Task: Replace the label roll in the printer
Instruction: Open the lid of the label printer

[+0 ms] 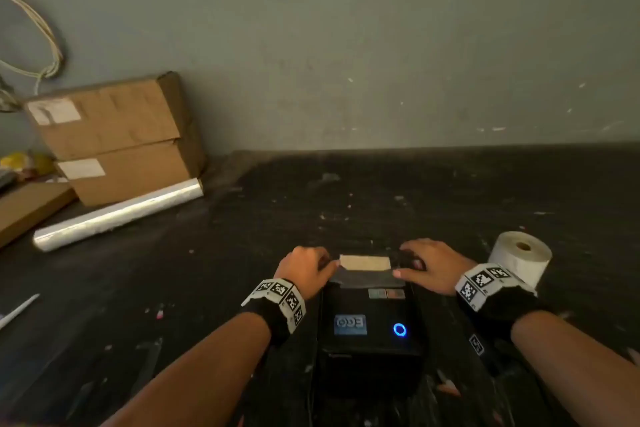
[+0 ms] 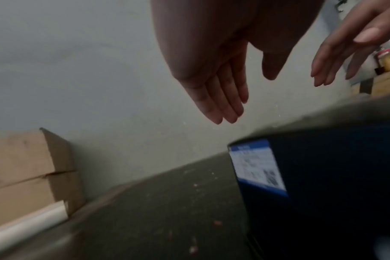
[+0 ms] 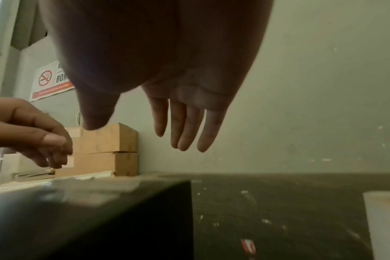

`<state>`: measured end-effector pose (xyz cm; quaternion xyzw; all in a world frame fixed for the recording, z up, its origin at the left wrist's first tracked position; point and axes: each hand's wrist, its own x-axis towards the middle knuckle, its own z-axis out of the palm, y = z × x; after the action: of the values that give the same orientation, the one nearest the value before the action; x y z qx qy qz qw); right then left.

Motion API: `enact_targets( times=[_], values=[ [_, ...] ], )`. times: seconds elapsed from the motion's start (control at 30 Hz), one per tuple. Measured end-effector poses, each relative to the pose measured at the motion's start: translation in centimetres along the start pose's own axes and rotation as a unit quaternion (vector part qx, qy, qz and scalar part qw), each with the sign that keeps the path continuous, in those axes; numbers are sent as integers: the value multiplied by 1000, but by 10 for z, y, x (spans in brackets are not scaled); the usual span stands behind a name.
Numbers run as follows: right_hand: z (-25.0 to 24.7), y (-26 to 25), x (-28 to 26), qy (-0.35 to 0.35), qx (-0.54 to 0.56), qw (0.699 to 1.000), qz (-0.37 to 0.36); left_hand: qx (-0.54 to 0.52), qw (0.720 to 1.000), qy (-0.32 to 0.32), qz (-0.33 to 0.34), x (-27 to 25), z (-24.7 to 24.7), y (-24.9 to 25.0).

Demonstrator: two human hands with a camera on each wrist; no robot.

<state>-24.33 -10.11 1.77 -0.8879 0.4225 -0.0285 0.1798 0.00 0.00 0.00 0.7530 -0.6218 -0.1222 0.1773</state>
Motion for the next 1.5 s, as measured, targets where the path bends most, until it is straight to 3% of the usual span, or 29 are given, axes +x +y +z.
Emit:
enact_targets(
  times=[0.27, 0.43, 0.7, 1.13, 1.5],
  values=[
    [58, 11, -54, -83, 131, 986, 54, -118, 991, 42, -40, -48, 51, -9],
    [80, 1, -81, -93, 162, 980, 74, -169, 985, -21, -31, -70, 71, -24],
    [108, -18, -97, -5, 204, 971, 126, -242, 970, -27, 11, -90, 86, -30],
    [108, -19, -91, 15, 257, 955, 145, -226, 974, -28, -5, -86, 90, -36],
    [106, -19, -88, 3, 216, 962, 166, -241, 970, -26, -28, -90, 86, -30]
  ],
)
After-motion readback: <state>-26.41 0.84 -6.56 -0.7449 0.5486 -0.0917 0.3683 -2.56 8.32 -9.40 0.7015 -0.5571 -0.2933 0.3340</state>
